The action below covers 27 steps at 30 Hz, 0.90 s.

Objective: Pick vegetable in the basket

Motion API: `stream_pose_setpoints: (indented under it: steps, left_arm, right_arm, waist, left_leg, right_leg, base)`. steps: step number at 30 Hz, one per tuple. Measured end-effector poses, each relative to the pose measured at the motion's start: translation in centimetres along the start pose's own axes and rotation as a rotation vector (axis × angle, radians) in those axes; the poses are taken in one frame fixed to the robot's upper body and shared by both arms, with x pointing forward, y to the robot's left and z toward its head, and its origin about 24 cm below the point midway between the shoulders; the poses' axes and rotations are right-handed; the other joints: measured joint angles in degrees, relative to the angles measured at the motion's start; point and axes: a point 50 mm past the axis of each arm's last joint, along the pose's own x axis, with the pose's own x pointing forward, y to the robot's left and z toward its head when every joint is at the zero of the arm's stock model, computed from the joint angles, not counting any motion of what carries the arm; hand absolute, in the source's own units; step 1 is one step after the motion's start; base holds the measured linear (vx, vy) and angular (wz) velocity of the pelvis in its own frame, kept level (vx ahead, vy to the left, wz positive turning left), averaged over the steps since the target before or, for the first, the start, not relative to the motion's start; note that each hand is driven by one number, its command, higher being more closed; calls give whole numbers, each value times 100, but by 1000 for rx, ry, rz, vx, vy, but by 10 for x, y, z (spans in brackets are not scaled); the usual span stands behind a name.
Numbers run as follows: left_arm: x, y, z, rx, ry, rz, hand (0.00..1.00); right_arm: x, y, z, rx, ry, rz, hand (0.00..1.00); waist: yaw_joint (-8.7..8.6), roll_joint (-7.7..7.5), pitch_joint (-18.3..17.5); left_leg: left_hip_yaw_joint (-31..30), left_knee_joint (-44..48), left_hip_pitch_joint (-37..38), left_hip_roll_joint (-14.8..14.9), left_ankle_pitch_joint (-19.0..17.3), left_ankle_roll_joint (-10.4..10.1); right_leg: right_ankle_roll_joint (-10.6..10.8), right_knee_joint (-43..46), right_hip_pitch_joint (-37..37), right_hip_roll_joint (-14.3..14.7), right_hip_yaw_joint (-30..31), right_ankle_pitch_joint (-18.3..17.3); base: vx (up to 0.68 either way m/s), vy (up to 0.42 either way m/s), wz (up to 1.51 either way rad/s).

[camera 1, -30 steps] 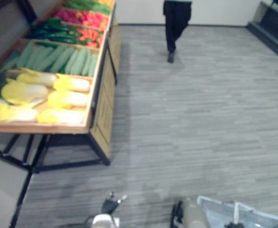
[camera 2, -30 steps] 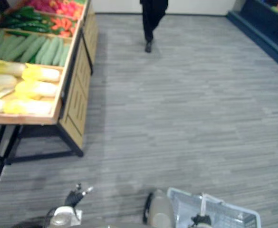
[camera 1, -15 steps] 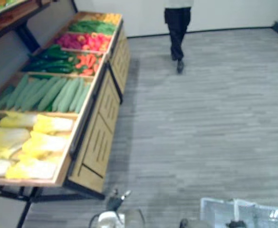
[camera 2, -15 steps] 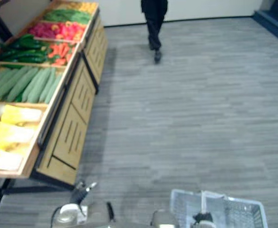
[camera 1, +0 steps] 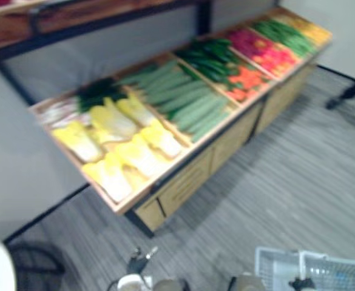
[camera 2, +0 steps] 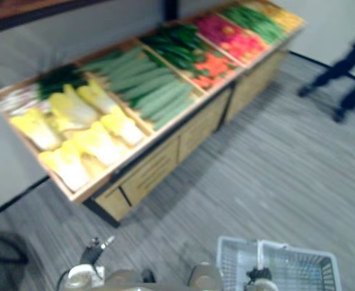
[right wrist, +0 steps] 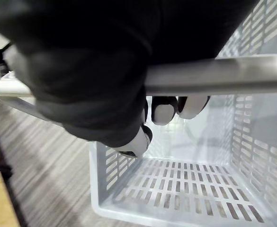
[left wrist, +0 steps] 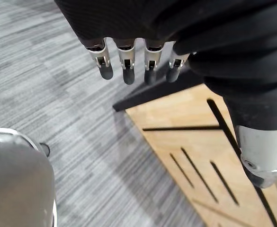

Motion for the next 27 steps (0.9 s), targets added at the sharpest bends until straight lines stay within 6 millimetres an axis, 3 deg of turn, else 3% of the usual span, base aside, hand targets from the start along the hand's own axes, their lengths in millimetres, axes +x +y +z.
stream_pose_setpoints:
  steps: [2,3,4,5,6,7,10,12,13,15,16,18,19,20,23,25,27]
  left_arm:
    - [0,17,-4,-37,16,71,0]
    - [0,23,-6,-48,24,92,0]
    - [-1,38,-10,-81,47,157,0]
    - [-2,44,-13,-101,60,184,0]
    - [-3,42,-16,-130,73,190,0]
    - [-7,37,-25,-177,99,191,0]
    - [-8,38,-27,-226,109,212,0]
    - [-3,42,-11,-275,53,236,0]
    - [-1,43,-1,-288,20,248,0]
    - [1,65,52,-381,-194,361,0]
    - [-1,75,70,-396,-268,404,0]
    - [-23,115,137,-415,-572,551,0]
    - [-30,123,152,-416,-646,585,0]
    - [-54,136,191,-438,-836,647,0]
    - [-91,138,240,-483,-1121,682,0]
    - [-110,121,269,-494,-1269,638,0]
    - [-113,97,286,-472,-1324,533,0]
  right_arm:
    - [0,0,0,17,0,-5,100]
    - [0,-1,-1,28,0,-8,100]
    - [0,0,-2,49,7,-11,100]
    - [0,-1,-5,62,20,-15,100]
    - [0,-4,-8,79,34,-22,100]
    - [1,-13,-7,90,39,-52,100]
    - [1,-20,-12,103,66,-69,100]
    - [-1,-20,-18,108,81,-73,100]
    - [-1,-20,-17,108,76,-74,100]
    - [0,-20,-11,102,42,-81,100]
    - [-1,-19,-10,102,36,-81,100]
    - [-2,-14,-11,103,34,-73,100]
    - [-2,-14,-11,103,34,-74,100]
    - [-4,-15,-15,102,31,-82,100]
    - [-7,-17,-22,93,36,-87,100]
    - [-10,-18,-29,85,49,-88,100]
    - [-11,-17,-33,83,61,-86,100]
  waist:
    - [19,-55,-38]
    - [33,-95,-56]
    - [29,-198,-65]
    - [27,-173,-96]
    - [39,-88,-104]
    - [71,164,-159]
    - [-51,253,-131]
    - [-25,209,-142]
    - [0,195,-144]
    - [27,237,-172]
    - [33,278,-205]
    - [50,212,-187]
    - [50,207,-197]
    - [50,196,-208]
    - [37,200,-211]
    - [22,240,-237]
    - [-2,241,-241]
  left_leg:
    - [-873,-119,21,229,-34,-413]
    - [-1073,-103,1,266,-98,-521]
    - [-1570,-35,0,371,-244,-810]
    - [-1830,-19,44,531,-310,-916]
    - [-2001,-11,47,718,-329,-909]
    - [-2091,251,-34,996,-173,-862]
    - [-1509,778,-344,1277,333,-902]
    - [-247,869,-343,1330,369,-1004]
    - [-27,801,-345,1240,377,-1002]
    - [585,-25,-267,927,722,-967]
    - [592,-274,-162,884,804,-992]
    - [575,-875,56,812,1046,-1040]
    - [572,-931,71,794,1082,-1035]
    - [568,-970,64,737,1119,-1016]
    - [559,-991,59,613,1163,-957]
    - [561,-996,60,565,1171,-946]
    - [560,-1002,71,538,1177,-937]
  right_leg:
    - [189,-2169,-171,166,1154,311]
    - [201,-2649,-177,127,1442,460]
    - [502,-3070,-158,70,1871,915]
    - [586,-2767,-111,219,1801,1211]
    - [472,-2464,-132,375,1674,1068]
    - [220,-1989,-140,494,1247,631]
    - [-9,-2077,409,461,514,482]
    - [-153,-2736,1011,534,117,573]
    - [-200,-2849,1070,538,60,610]
    - [-264,-3054,1110,646,-130,683]
    - [-264,-3070,1107,675,-158,683]
    - [-305,-3208,1122,750,-166,749]
    - [-307,-3242,1132,752,-166,772]
    - [-278,-3331,1172,726,-146,806]
    - [-189,-3541,1304,664,-156,861]
    - [-181,-3682,1384,642,-151,951]
    - [-176,-3742,1445,629,-153,973]
  base:
    - [412,-550,191]
    - [384,-600,192]
    - [412,-641,166]
    - [402,-638,164]
    - [383,-605,129]
    - [283,-448,116]
    - [347,-528,123]
    - [227,-316,80]
    - [167,-200,47]
    - [147,-110,35]
    - [144,-60,32]
    - [106,-26,15]
    - [63,23,13]
    - [47,37,15]
    - [34,45,14]
    - [3,44,8]
    - [-26,33,8]
